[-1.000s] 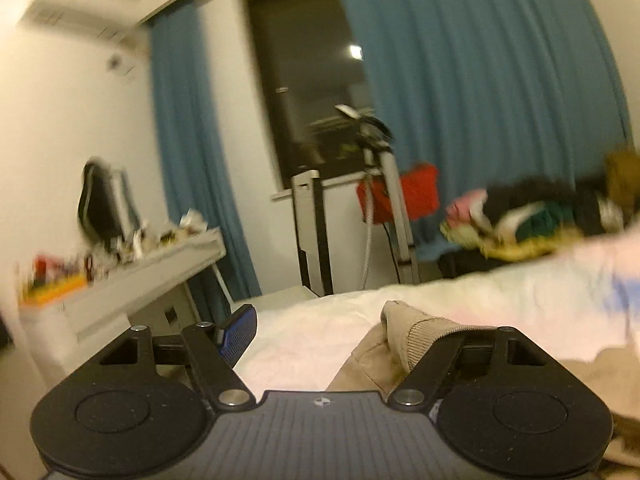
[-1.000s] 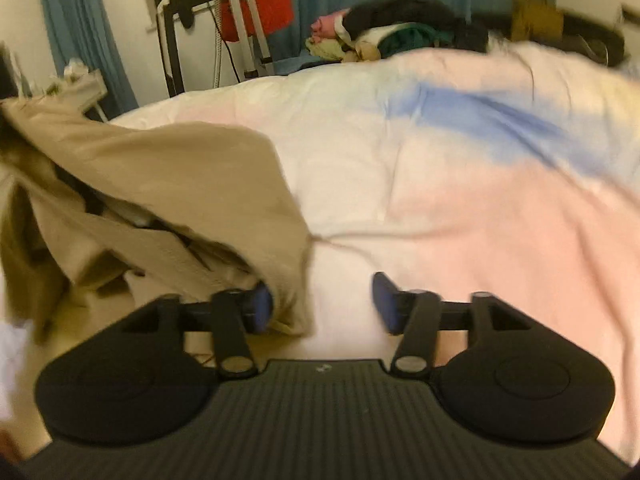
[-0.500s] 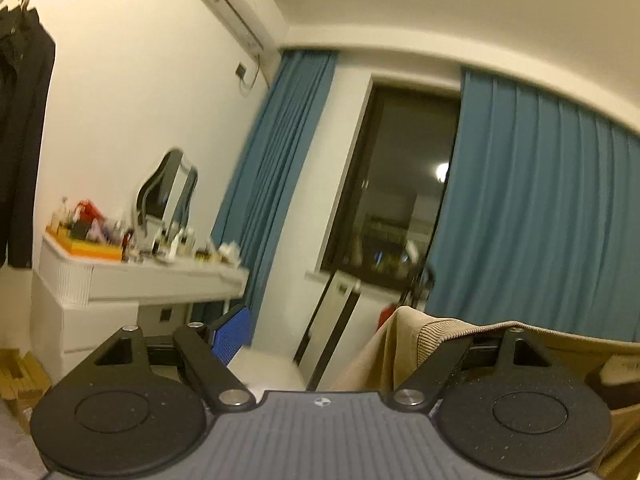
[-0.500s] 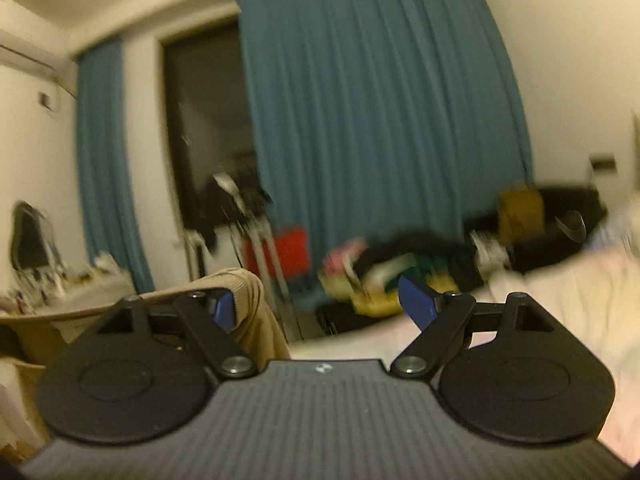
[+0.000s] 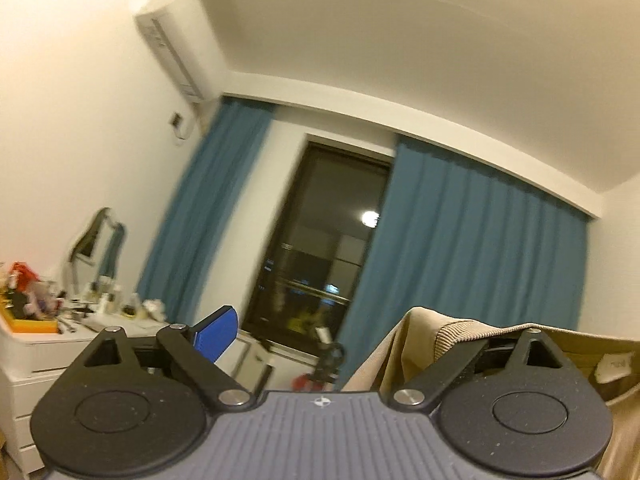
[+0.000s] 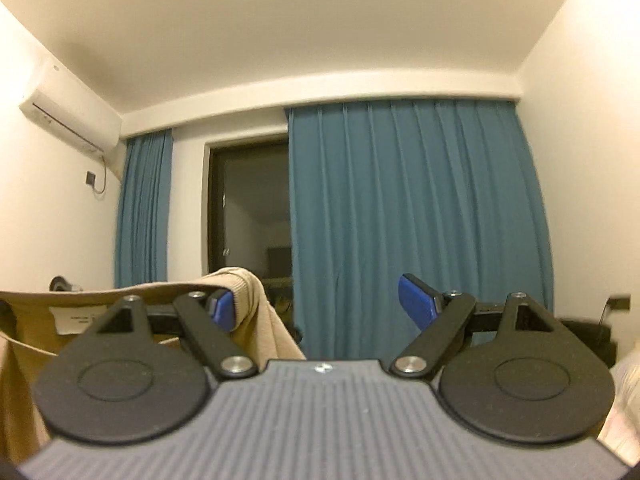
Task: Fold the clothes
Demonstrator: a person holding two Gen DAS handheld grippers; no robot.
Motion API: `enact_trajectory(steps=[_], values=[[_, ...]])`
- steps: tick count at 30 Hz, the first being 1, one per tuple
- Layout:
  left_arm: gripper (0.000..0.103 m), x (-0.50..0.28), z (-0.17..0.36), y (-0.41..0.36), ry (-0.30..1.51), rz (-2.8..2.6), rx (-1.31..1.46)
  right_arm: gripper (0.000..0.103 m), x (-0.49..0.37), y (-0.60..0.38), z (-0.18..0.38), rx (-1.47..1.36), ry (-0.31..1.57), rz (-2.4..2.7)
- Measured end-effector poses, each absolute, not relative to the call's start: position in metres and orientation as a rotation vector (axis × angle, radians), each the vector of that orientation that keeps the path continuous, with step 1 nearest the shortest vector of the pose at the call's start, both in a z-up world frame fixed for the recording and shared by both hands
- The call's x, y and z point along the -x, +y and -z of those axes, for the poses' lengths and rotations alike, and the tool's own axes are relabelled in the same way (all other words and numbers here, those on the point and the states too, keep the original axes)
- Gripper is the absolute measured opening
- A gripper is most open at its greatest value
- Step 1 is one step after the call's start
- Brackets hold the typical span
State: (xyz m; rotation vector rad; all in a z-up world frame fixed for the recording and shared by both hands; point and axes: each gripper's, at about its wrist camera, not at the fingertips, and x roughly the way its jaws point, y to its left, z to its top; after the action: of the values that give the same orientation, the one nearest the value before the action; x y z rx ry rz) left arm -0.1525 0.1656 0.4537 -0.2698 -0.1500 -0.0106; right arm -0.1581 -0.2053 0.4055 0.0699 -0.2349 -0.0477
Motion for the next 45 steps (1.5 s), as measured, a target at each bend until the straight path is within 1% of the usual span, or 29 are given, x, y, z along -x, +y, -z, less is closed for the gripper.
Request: enact_trajectory(steps=[2,4,6,9,14,19,21,23,26,28,32,34,37,38,40,42,45], values=[[0.096,0.148,-0.461,0.162,-0.111,0.044,0.260,0.087,0.163,-0.211,-0.415,-0.051,-0.249,0.060],[0.096,0.135,-0.458,0.158,-0.065,0.071,0.258,0.087,0.169,-0.218,-0.424,-0.031,-0.264,0.073],[0.097,0.110,-0.445,0.156,0.000,0.095,0.261,0.087,0.155,-0.225,-0.412,-0.019,-0.236,0.084],[0.097,0.056,-0.410,0.152,0.108,0.106,0.278,0.086,0.118,-0.236,-0.385,-0.016,-0.157,0.089],[0.097,-0.043,-0.344,0.130,0.220,0.065,0.287,0.086,0.009,-0.246,-0.329,-0.010,-0.002,0.121],[0.097,-0.182,-0.287,0.109,0.244,-0.022,0.253,0.086,-0.136,-0.254,-0.268,0.007,0.098,0.180],[0.097,-0.249,-0.254,0.102,0.250,-0.045,0.238,0.086,-0.199,-0.259,-0.242,0.021,0.125,0.210],[0.097,-0.320,-0.210,0.094,0.294,-0.067,0.234,0.086,-0.260,-0.271,-0.204,0.013,0.162,0.234],[0.096,-0.415,-0.134,0.081,0.384,-0.089,0.240,0.086,-0.344,-0.282,-0.132,0.004,0.239,0.255],[0.096,-0.467,-0.084,0.078,0.462,-0.097,0.238,0.086,-0.386,-0.289,-0.081,0.015,0.305,0.254],[0.094,-0.542,0.015,0.072,0.686,-0.104,0.215,0.086,-0.452,-0.297,0.006,-0.003,0.484,0.232],[0.094,-0.566,0.052,0.070,0.805,-0.085,0.168,0.086,-0.479,-0.295,0.036,0.003,0.586,0.208],[0.094,-0.592,0.077,0.064,0.952,-0.051,0.043,0.086,-0.503,-0.288,0.058,0.032,0.759,0.118],[0.097,-0.601,0.085,0.062,1.000,-0.038,-0.001,0.086,-0.511,-0.285,0.062,0.043,0.817,0.073],[0.099,-0.614,0.087,0.057,1.091,0.003,-0.110,0.086,-0.513,-0.278,0.054,0.032,0.837,0.019],[0.099,-0.614,0.079,0.053,1.137,0.061,-0.154,0.086,-0.514,-0.271,0.046,0.019,0.851,-0.032],[0.102,-0.597,0.051,0.052,1.099,0.104,-0.142,0.086,-0.514,-0.260,0.033,-0.002,0.871,-0.108]])
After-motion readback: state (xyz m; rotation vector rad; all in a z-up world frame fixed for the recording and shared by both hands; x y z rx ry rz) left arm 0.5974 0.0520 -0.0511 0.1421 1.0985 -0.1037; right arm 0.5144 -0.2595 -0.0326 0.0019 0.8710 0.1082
